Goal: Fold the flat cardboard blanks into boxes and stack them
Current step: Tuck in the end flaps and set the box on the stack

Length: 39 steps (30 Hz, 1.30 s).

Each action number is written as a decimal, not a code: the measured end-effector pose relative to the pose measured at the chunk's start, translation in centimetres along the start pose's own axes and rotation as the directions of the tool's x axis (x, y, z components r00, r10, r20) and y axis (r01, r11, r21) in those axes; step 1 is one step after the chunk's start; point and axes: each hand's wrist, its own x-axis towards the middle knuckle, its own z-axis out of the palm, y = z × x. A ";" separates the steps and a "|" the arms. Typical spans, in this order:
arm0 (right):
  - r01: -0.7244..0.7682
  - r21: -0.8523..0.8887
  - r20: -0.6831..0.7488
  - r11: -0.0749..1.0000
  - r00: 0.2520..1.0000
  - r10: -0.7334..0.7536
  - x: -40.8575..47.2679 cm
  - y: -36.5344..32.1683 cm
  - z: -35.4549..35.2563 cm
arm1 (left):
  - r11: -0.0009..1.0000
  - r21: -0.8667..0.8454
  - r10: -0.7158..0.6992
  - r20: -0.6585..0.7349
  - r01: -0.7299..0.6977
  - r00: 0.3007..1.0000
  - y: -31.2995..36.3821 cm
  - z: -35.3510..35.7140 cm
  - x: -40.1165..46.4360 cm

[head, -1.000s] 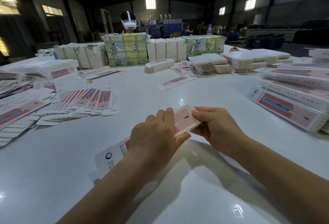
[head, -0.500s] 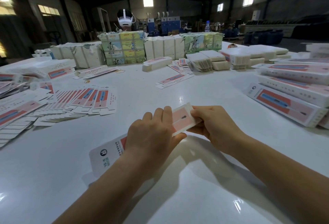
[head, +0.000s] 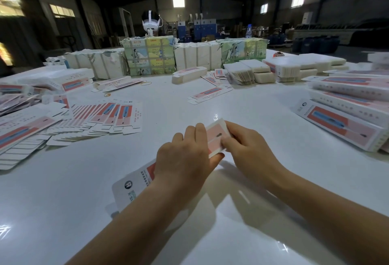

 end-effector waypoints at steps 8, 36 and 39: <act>0.048 -0.171 0.050 0.984 0.998 -0.040 0.0 0.8 -0.4 | 0.997 0.035 0.070 0.017 -0.071 0.997 0.1 0.2 -0.4; 0.172 -0.110 0.238 0.979 0.961 -0.142 0.5 0.4 -0.9 | 0.992 -0.037 0.123 0.204 -0.118 0.971 -2.9 0.5 0.6; 0.323 -0.154 0.356 0.934 0.900 -0.252 0.6 0.8 -1.1 | 0.981 -0.078 0.191 0.266 -0.177 0.945 -2.8 0.3 0.4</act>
